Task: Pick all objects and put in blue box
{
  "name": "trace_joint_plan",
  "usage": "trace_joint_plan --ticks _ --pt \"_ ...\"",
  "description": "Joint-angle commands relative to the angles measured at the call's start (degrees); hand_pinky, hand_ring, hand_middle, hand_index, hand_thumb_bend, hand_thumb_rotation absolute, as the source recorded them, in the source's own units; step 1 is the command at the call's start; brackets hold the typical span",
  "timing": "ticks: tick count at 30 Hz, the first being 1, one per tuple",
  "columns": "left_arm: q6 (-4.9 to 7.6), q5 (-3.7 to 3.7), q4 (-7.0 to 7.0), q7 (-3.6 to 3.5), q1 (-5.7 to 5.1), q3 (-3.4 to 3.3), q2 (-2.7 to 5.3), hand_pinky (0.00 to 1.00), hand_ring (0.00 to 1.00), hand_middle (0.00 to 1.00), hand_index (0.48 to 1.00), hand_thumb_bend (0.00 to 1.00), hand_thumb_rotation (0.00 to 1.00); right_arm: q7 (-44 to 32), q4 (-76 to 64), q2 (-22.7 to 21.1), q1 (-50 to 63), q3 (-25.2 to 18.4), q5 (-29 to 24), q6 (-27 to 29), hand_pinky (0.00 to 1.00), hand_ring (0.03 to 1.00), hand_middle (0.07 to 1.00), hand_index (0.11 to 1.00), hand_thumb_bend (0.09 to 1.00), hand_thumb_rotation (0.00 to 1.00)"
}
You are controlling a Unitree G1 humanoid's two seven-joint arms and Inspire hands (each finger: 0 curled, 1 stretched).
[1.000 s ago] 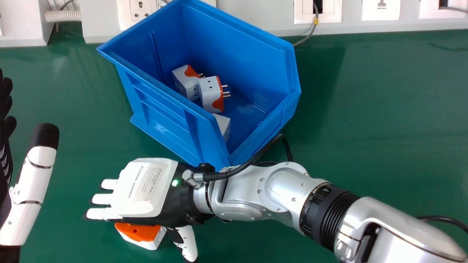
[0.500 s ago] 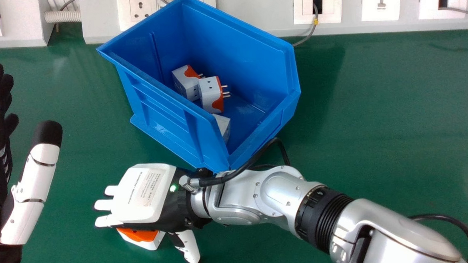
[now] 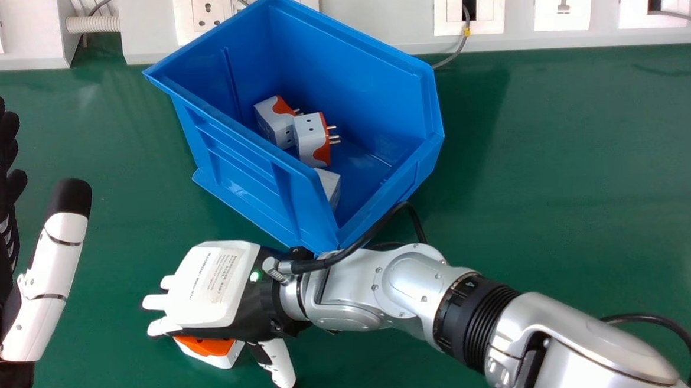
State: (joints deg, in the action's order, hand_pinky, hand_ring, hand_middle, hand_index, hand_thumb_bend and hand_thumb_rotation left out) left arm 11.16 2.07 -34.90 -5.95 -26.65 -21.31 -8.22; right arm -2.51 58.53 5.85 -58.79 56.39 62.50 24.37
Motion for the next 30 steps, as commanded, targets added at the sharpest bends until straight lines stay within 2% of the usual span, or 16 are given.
trace_joint_plan --ticks 1,11,14,15,16,18,21,22,24,26,27,28,30 --pt "0.28 -0.38 -1.64 0.45 0.02 -0.5 -0.14 0.98 1.0 1.0 1.0 0.56 0.89 -0.6 0.3 0.7 0.2 -0.1 -1.1 0.3 0.79 0.946 0.977 0.894 0.988 0.23" --pt "-0.58 -0.08 -2.2 0.55 0.16 -0.39 -0.01 0.96 1.0 0.99 0.999 0.55 0.89 -0.3 -0.4 0.1 1.4 -1.0 -2.5 -0.3 0.74 0.903 0.936 0.85 0.98 0.21" --pt "-0.79 -0.07 -2.43 0.53 0.14 -0.44 -0.03 0.96 1.0 0.99 0.999 0.55 0.89 -0.5 -0.7 0.2 1.2 -0.8 -2.2 -0.5 0.69 0.846 0.873 0.793 0.965 0.18" --pt "-0.77 -0.01 -2.43 0.52 0.14 -0.44 -0.05 0.96 1.0 0.99 0.999 0.55 0.89 -0.6 -0.7 0.1 0.9 -0.6 -2.1 -0.3 0.66 0.816 0.839 0.765 0.911 0.13" --pt "-0.69 0.01 -2.35 0.5 0.13 -0.46 -0.07 0.96 1.0 0.99 0.999 0.55 0.89 -0.6 -0.6 0.2 0.6 -0.6 -2.0 -0.1 0.66 0.816 0.839 0.765 0.911 0.13" --pt "-0.53 0.07 -2.23 0.48 0.05 -0.5 -0.09 0.96 1.0 0.99 0.999 0.55 0.88 -0.5 -0.7 0.1 0.5 -0.6 -2.1 0.0 0.63 0.785 0.805 0.737 0.808 0.08" --pt "-0.34 0.06 -2.02 0.46 0.0 -0.59 -0.13 0.96 1.0 0.99 0.999 0.55 0.88 0.8 -0.4 0.2 0.6 -0.4 -1.9 0.4 0.61 0.771 0.79 0.723 0.765 0.07" --pt "-0.3 0.04 -1.96 0.45 -0.02 -0.62 -0.14 0.96 1.0 0.99 1.0 0.55 0.88 0.9 0.0 0.4 0.6 -0.4 -2.1 0.5 0.59 0.746 0.761 0.676 0.714 0.08" --pt "-0.39 0.03 -2.12 0.46 -0.12 -0.68 -0.12 0.96 1.0 0.99 1.0 0.55 0.88 1.1 0.5 0.5 0.8 -0.9 -3.0 1.3 0.59 0.746 0.761 0.676 0.714 0.08" --pt "-0.48 0.0 -2.21 0.44 -0.15 -0.71 -0.13 0.96 1.0 0.99 1.0 0.55 0.88 1.5 0.7 0.5 1.0 -1.3 -3.6 1.7 0.43 0.529 0.645 0.602 0.648 0.05" --pt "-0.5 -0.08 -2.17 0.42 -0.13 -0.74 -0.14 0.96 1.0 0.99 1.0 0.55 0.88 1.5 0.7 0.5 1.0 -1.4 -3.9 1.7 0.43 0.529 0.645 0.602 0.648 0.05" --pt "-0.53 -0.12 -2.22 0.4 -0.12 -0.73 -0.14 0.96 1.0 0.99 1.0 0.56 0.88 1.5 0.6 0.5 1.1 -1.6 -4.2 1.6 0.35 0.44 0.61 0.576 0.624 0.04" --pt "-0.73 -0.13 -2.5 0.4 -0.11 -0.66 -0.1 0.96 1.0 0.99 1.0 0.56 0.88 2.4 0.0 0.3 1.5 -1.7 -4.3 1.3 0.24 0.3 0.431 0.538 0.586 0.07"
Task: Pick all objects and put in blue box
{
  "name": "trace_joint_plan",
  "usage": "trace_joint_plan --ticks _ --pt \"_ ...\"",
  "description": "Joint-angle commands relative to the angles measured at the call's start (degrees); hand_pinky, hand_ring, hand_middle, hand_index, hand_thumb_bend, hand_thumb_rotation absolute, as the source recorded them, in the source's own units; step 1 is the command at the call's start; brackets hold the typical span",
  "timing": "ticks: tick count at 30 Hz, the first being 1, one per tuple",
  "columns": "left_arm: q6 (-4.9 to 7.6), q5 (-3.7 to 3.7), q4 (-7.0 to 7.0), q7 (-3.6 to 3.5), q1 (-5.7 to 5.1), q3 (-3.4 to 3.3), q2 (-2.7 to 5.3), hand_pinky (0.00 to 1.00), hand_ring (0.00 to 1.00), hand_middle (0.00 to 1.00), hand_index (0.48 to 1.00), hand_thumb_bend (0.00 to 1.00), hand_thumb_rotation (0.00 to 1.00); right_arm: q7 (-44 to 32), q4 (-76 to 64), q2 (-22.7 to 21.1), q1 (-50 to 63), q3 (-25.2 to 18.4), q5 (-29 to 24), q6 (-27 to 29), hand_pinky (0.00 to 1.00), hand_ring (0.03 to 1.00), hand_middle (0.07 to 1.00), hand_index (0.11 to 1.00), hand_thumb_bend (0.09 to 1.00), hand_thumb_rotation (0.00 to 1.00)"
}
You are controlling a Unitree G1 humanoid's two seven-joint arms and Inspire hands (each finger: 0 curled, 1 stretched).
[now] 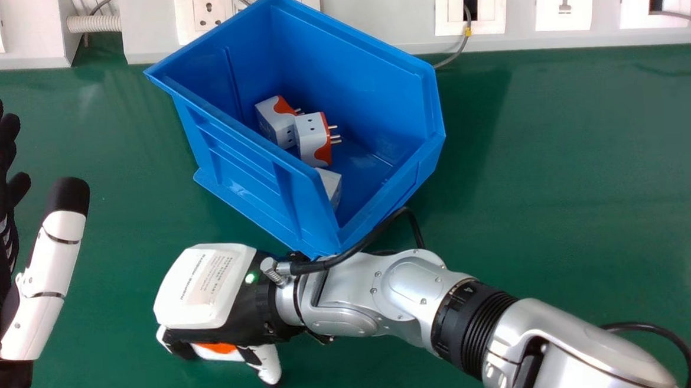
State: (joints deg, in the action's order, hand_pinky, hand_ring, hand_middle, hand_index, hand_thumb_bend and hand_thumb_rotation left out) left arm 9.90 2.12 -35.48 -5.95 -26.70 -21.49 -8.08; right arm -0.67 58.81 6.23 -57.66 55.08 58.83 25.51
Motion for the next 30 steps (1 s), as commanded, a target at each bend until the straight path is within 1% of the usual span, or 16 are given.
trace_joint_plan --ticks 1,2,3,6,12,18,22,24,30 --pt "0.47 -0.15 -2.02 0.4 -0.05 -0.44 -0.21 0.95 1.0 0.99 1.0 0.56 0.88 1.2 -0.5 -0.2 0.4 -0.2 -0.3 0.0 0.19 0.249 0.365 0.524 0.572 0.08" --pt "0.44 -0.14 -2.06 0.41 -0.05 -0.41 -0.2 0.95 1.0 0.99 1.0 0.56 0.88 1.7 -0.6 -0.3 0.5 -0.1 -0.1 0.0 0.19 0.249 0.365 0.524 0.572 0.08" --pt "0.36 -0.05 -2.23 0.43 -0.08 -0.34 -0.15 0.95 1.0 0.99 1.0 0.56 0.88 2.3 -0.7 -0.4 0.5 0.1 0.2 0.1 0.13 0.176 0.269 0.504 0.552 0.09" --pt "0.27 0.04 -2.48 0.43 -0.21 -0.24 -0.05 0.95 1.0 0.99 1.0 0.57 0.88 4.6 -0.6 -0.8 0.5 0.5 0.7 1.0 0.08 0.115 0.188 0.487 0.535 0.1" --pt "0.67 -0.01 -2.0 0.41 -0.31 -0.44 -0.05 0.95 1.0 0.99 1.0 0.58 0.88 6.4 0.5 -0.9 0.4 0.6 0.2 2.1 0.06 0.085 0.139 0.474 0.519 0.11" --pt "0.89 0.02 -1.91 0.39 -0.46 -0.46 -0.02 0.95 1.0 0.99 1.0 0.59 0.88 7.9 0.7 -1.1 0.4 1.0 0.8 2.1 0.06 0.077 0.124 0.47 0.513 0.11" --pt "1.16 -0.25 -1.67 0.28 -0.54 -0.58 -0.05 0.95 1.0 0.99 1.0 0.59 0.88 7.7 1.1 -1.0 0.2 1.0 0.6 2.0 0.06 0.075 0.123 0.469 0.512 0.11" --pt "1.24 -0.26 -1.58 0.26 -0.53 -0.57 -0.06 0.95 1.0 0.99 1.0 0.59 0.88 7.7 1.1 -1.1 0.2 1.1 0.8 1.8 0.06 0.076 0.125 0.469 0.511 0.11" --pt "1.01 -0.24 -1.6 0.27 -0.44 -0.6 -0.08 0.95 1.0 0.99 1.0 0.59 0.88 8.3 0.8 -1.0 0.1 1.3 0.9 1.5 0.05 0.072 0.12 0.468 0.511 0.11"
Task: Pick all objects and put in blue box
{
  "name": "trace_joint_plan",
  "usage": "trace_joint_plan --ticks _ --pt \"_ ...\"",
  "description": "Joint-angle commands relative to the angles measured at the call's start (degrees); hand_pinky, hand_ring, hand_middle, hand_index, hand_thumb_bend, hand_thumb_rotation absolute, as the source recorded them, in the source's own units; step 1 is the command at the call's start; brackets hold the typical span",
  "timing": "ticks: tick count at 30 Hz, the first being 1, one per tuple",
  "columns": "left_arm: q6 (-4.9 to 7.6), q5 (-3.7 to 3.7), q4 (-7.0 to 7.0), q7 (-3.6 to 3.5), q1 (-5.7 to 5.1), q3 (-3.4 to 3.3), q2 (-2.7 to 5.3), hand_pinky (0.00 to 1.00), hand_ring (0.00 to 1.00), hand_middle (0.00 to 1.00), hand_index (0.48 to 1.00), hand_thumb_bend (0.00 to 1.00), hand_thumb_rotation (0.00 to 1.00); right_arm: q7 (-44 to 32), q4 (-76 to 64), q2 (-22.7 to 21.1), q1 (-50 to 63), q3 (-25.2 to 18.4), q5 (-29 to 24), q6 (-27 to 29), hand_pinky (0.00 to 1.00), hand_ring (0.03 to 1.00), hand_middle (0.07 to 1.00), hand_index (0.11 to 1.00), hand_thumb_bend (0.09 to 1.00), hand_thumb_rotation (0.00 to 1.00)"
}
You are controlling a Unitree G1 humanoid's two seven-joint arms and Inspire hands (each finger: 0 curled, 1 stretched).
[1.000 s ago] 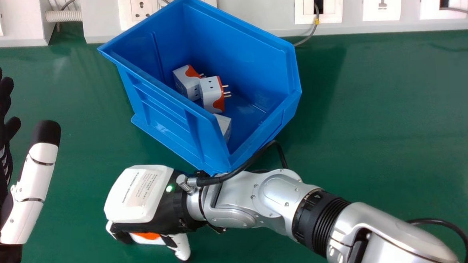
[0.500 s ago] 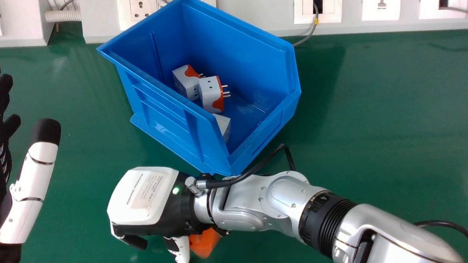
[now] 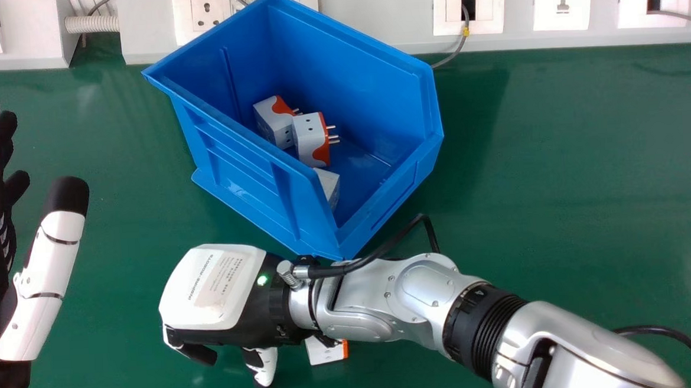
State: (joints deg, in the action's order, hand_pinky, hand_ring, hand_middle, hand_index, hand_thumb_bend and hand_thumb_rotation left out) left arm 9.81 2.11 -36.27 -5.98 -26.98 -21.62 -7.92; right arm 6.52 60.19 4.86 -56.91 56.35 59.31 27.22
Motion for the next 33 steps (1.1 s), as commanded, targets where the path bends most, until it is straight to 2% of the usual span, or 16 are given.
trace_joint_plan --ticks 1,8,16,17,18,20,21,22,24,25,26,27,28,31,32,33 --pt "1.05 -0.23 -0.86 0.31 -0.17 -0.46 -0.22 0.95 1.0 0.99 1.0 0.59 0.88 1.3 -0.6 0.3 -0.7 0.1 0.5 -0.2 0.05 0.071 0.119 0.468 0.511 0.11" --pt "0.91 0.0 -0.86 0.41 -0.05 -0.45 -0.24 0.95 1.0 0.99 1.0 0.6 0.88 1.3 -0.4 0.6 -0.5 -0.6 -0.7 0.2 0.04 0.068 0.116 0.468 0.511 0.11" --pt "1.07 0.98 -0.49 0.81 0.46 0.01 0.0 0.95 1.0 0.99 1.0 0.6 0.88 -6.2 -1.9 1.1 -0.3 -3.2 -3.3 -1.9 0.05 0.075 0.128 0.469 0.511 0.11" --pt "1.01 1.09 -0.59 0.85 0.49 0.08 0.04 0.95 1.0 0.99 1.0 0.6 0.88 -6.8 -2.5 0.9 -0.6 -3.0 -3.1 -2.2 0.1 0.134 0.192 0.48 0.512 0.09" --pt "1.0 1.18 -0.69 0.89 0.5 0.16 0.08 0.95 1.0 0.99 1.0 0.6 0.88 -7.4 -3.1 0.7 -0.9 -2.8 -2.8 -2.5 0.1 0.134 0.192 0.48 0.512 0.09" --pt "1.32 1.27 -0.52 0.96 0.53 0.29 0.15 0.95 1.0 0.99 1.0 0.6 0.88 -8.2 -4.5 0.2 -1.2 -2.7 -2.5 -3.0 0.24 0.296 0.341 0.479 0.512 0.08" --pt "1.58 1.22 -0.24 0.97 0.61 0.32 0.14 0.95 1.0 0.99 1.0 0.6 0.88 -8.7 -5.2 0.1 -1.0 -2.9 -2.6 -3.4 0.24 0.296 0.341 0.479 0.512 0.08" --pt "1.91 1.07 0.23 0.97 0.77 0.32 0.1 0.95 1.0 0.99 1.0 0.6 0.88 -9.5 -5.8 0.0 -0.8 -3.3 -3.0 -3.8 0.3 0.375 0.419 0.482 0.512 0.09" --pt "2.69 0.48 1.43 0.86 1.19 0.32 0.01 0.95 1.0 0.99 1.0 0.6 0.88 -11.3 -7.4 -0.3 -0.4 -4.2 -4.2 -4.1 0.4 0.507 0.552 0.577 0.683 0.09" --pt "2.99 0.14 2.0 0.79 1.42 0.35 -0.02 0.95 1.0 0.99 1.0 0.6 0.88 -12.2 -8.4 -0.5 -0.2 -4.6 -4.7 -4.2 0.4 0.507 0.552 0.577 0.683 0.09" --pt "3.16 -0.14 2.42 0.73 1.64 0.38 -0.05 0.95 1.0 0.99 0.999 0.6 0.88 -12.9 -9.6 -0.9 0.0 -4.9 -4.9 -4.3 0.45 0.561 0.607 0.617 0.747 0.1" --pt "3.27 -0.3 2.7 0.69 1.79 0.39 -0.09 0.95 1.0 0.99 0.999 0.6 0.88 -13.4 -10.5 -1.2 0.2 -5.0 -4.9 -4.4 0.45 0.561 0.607 0.617 0.747 0.1" --pt "3.27 -0.54 2.84 0.64 1.93 0.44 -0.1 0.96 1.0 0.99 1.0 0.6 0.88 -13.9 -11.5 -1.6 0.3 -5.1 -4.7 -4.3 0.49 0.613 0.661 0.654 0.798 0.11" --pt "3.53 -1.23 3.33 0.47 2.28 0.67 -0.02 0.96 1.0 0.99 1.0 0.59 0.88 -15.5 -14.6 -3.1 -0.5 -5.0 -4.0 -3.0 0.53 0.659 0.709 0.688 0.839 0.11" --pt "3.6 -1.32 3.57 0.45 2.45 0.74 -0.02 0.96 1.0 1.0 1.0 0.59 0.88 -16.1 -15.9 -3.7 -1.0 -4.9 -3.7 -2.5 0.57 0.703 0.754 0.721 0.871 0.13" --pt "3.64 -1.38 3.73 0.45 2.56 0.77 -0.03 0.96 1.0 1.0 1.0 0.59 0.88 -16.5 -16.9 -4.1 -1.2 -4.9 -3.5 -2.2 0.57 0.703 0.754 0.721 0.871 0.13"
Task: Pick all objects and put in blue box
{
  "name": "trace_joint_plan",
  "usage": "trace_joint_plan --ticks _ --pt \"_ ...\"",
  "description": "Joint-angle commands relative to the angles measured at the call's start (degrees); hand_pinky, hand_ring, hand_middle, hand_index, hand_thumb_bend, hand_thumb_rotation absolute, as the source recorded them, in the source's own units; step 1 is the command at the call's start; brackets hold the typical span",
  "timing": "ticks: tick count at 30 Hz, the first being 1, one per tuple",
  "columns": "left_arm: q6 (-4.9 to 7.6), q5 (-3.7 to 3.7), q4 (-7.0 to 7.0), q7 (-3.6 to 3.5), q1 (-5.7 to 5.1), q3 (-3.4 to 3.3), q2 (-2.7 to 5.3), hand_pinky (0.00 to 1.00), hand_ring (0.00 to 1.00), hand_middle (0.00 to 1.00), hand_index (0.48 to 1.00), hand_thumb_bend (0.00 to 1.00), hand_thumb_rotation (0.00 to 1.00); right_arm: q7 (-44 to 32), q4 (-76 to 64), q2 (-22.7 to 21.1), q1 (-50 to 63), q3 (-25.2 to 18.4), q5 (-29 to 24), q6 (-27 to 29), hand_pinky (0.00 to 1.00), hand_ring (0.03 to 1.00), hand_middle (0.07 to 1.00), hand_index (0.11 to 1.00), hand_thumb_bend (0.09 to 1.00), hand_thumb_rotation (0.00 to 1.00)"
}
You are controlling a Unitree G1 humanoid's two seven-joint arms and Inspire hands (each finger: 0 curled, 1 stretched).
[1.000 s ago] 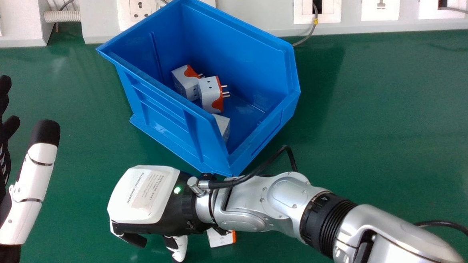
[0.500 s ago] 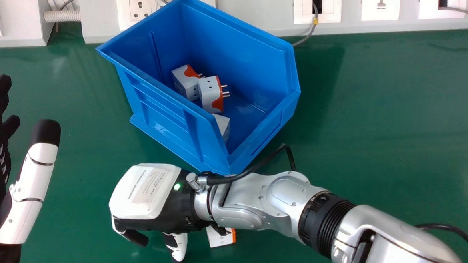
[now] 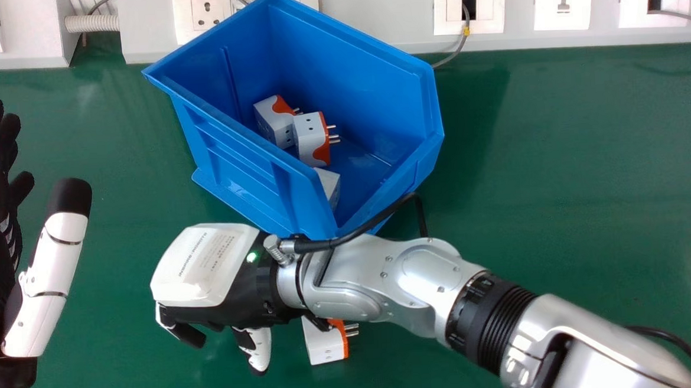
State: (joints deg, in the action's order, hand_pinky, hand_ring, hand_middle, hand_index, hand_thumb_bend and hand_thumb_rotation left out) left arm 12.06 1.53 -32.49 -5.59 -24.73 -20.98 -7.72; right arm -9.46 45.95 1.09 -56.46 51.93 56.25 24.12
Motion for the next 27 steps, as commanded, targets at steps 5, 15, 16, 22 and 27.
trace_joint_plan --ticks 5,15,16,22,27 --pt "0.83 -0.73 -0.09 0.19 0.79 0.42 -0.29 0.96 1.0 1.0 1.0 0.56 0.88 -6.4 -9.6 -3.4 -2.7 -1.4 -0.9 2.7 0.67 0.806 0.855 0.799 0.935 0.17" --pt "0.3 0.0 -0.13 0.39 1.28 0.7 -0.37 0.93 0.99 1.0 1.0 0.56 0.88 -15.7 -24.3 -9.8 2.4 -6.0 -3.9 1.3 0.83 0.954 0.98 0.917 0.993 0.25" --pt "0.24 0.0 -0.16 0.4 1.27 0.68 -0.38 0.93 0.99 1.0 1.0 0.56 0.88 -16.3 -25.6 -10.5 2.9 -6.4 -4.1 1.3 0.84 0.959 0.984 0.922 0.995 0.25" --pt "-0.2 0.33 -0.35 0.57 1.31 0.74 -0.37 0.91 0.99 1.0 1.0 0.56 0.88 -19.5 -35.1 -17.8 4.3 -9.1 -5.4 5.2 0.87 0.972 0.995 0.929 1.0 0.24" --pt "-0.76 0.34 -0.43 0.53 1.64 1.26 -0.33 0.91 0.99 1.0 1.0 0.57 0.87 -24.6 -40.1 -21.1 3.0 -11.6 -7.5 7.4 0.86 0.979 0.989 0.922 0.898 0.15"
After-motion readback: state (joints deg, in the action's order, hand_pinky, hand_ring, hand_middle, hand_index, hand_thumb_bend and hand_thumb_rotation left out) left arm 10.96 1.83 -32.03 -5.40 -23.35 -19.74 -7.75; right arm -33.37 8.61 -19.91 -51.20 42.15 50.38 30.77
